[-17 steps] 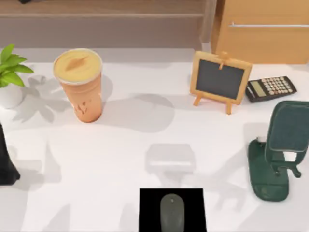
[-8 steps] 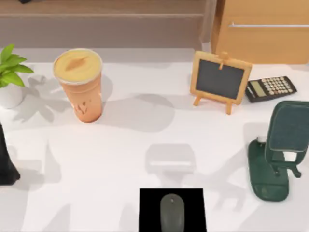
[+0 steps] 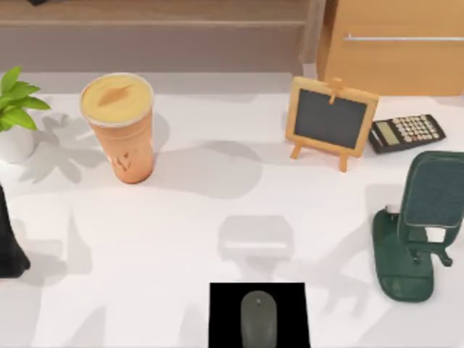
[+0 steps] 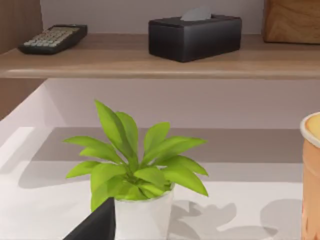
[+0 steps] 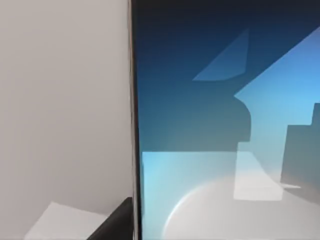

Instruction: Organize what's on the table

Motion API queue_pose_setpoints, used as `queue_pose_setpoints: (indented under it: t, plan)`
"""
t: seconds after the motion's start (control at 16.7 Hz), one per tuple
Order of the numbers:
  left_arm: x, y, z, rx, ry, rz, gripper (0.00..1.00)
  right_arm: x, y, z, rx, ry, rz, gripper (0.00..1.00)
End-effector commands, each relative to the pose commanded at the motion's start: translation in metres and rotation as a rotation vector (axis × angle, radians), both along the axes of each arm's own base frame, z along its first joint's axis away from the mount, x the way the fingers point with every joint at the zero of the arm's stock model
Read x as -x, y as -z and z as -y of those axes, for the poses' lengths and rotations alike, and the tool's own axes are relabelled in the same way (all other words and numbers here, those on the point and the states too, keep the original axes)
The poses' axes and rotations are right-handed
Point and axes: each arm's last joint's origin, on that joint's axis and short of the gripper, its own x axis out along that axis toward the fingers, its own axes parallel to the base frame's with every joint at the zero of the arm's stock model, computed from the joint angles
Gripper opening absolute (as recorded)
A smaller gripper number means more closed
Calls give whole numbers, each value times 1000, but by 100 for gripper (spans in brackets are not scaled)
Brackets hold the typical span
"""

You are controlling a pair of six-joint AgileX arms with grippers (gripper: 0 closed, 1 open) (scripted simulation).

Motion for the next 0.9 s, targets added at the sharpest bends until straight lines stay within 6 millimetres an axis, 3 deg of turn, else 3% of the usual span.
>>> queue_pose_setpoints:
  t: [0.42,0.48,0.9]
  plan:
    - [0,0,0,0,0,0,100,0,0,0,0,0,0,0]
    - [0,0,0,0,0,0,100,1,-11,-2,-4,8,13,0]
    - [0,0,0,0,0,0,100,1,-41,-2,-4,8,13,0]
